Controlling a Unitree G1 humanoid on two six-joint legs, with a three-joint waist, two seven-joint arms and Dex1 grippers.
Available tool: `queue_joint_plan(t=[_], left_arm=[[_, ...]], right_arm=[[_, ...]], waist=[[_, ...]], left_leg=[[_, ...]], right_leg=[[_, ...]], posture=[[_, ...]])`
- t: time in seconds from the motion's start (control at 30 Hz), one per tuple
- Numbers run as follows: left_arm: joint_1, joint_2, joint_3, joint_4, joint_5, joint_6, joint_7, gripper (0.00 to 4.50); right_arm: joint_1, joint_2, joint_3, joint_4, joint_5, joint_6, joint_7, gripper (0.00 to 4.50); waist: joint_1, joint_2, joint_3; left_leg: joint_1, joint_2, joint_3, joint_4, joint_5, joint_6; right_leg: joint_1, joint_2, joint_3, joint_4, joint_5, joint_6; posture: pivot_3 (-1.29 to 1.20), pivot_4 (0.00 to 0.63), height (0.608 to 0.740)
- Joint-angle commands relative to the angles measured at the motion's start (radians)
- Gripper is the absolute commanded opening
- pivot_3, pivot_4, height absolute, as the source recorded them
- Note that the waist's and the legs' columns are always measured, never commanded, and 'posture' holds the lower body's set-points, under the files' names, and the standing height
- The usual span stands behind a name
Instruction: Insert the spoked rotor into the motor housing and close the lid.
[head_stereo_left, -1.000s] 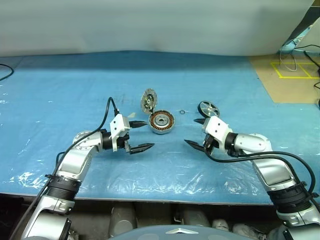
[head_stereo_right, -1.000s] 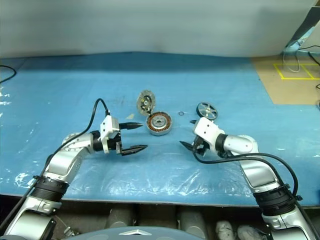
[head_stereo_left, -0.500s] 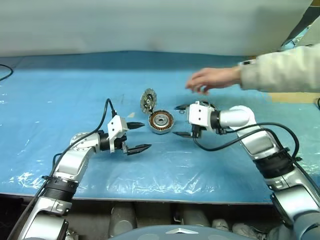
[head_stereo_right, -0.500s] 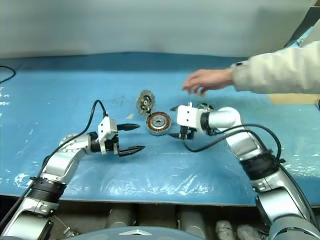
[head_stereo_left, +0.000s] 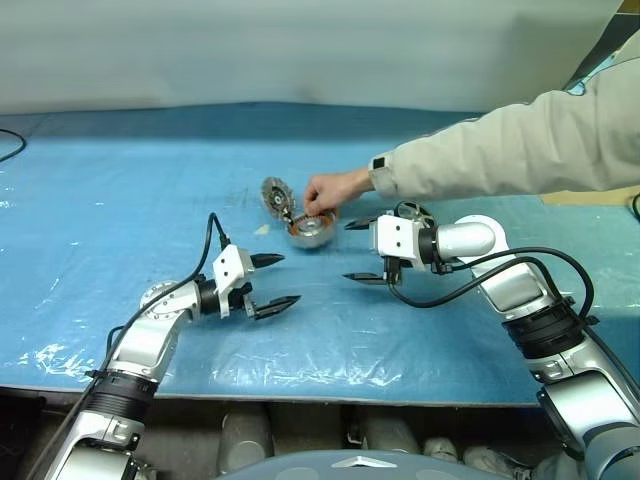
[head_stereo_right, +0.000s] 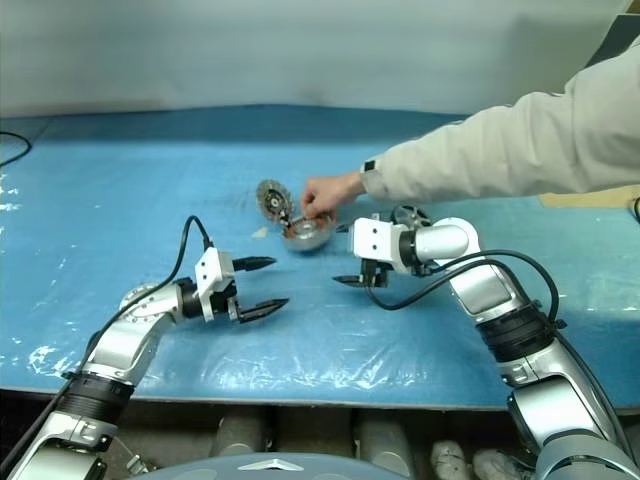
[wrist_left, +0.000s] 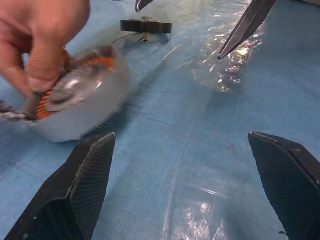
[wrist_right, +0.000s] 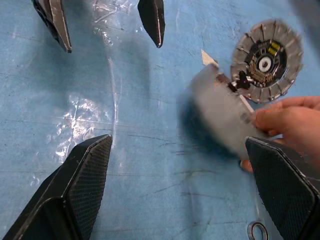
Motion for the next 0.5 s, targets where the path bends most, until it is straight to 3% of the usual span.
queue_joint_plan(t=[0.03, 0.37, 0.5], left_arm=[[-0.015, -0.004, 0.006, 0.021, 0.006, -0.044, -0.011, 4.45], [-0.027, -0.013, 0.001, 0.058, 0.004, -0.083, -0.038, 4.45], [-0.037, -0.014, 0.007, 0.061, 0.007, -0.084, -0.034, 4.45]], right_arm=[[-0.007, 0.002, -0.017, -0.038, 0.01, -0.008, 0.0, 4.49], [-0.008, 0.0, -0.014, -0.041, 0.006, -0.011, 0.002, 4.49], [-0.067, 0.057, -0.003, 0.033, -0.003, -0.028, -0.022, 4.49]], waist=[[0.001, 0.0, 0.0], [0.001, 0.0, 0.0], [-0.002, 0.0, 0.0]], left_leg=[[0.0, 0.0, 0.0, 0.0, 0.0, 0.0], [0.0, 0.0, 0.0, 0.0, 0.0, 0.0], [0.0, 0.0, 0.0, 0.0, 0.0, 0.0]], right_leg=[[0.0, 0.0, 0.0, 0.0, 0.0, 0.0], [0.0, 0.0, 0.0, 0.0, 0.0, 0.0], [0.0, 0.0, 0.0, 0.0, 0.0, 0.0]], posture=[[0.0, 0.15, 0.74], [0.0, 0.15, 0.74], [0.0, 0.15, 0.74]])
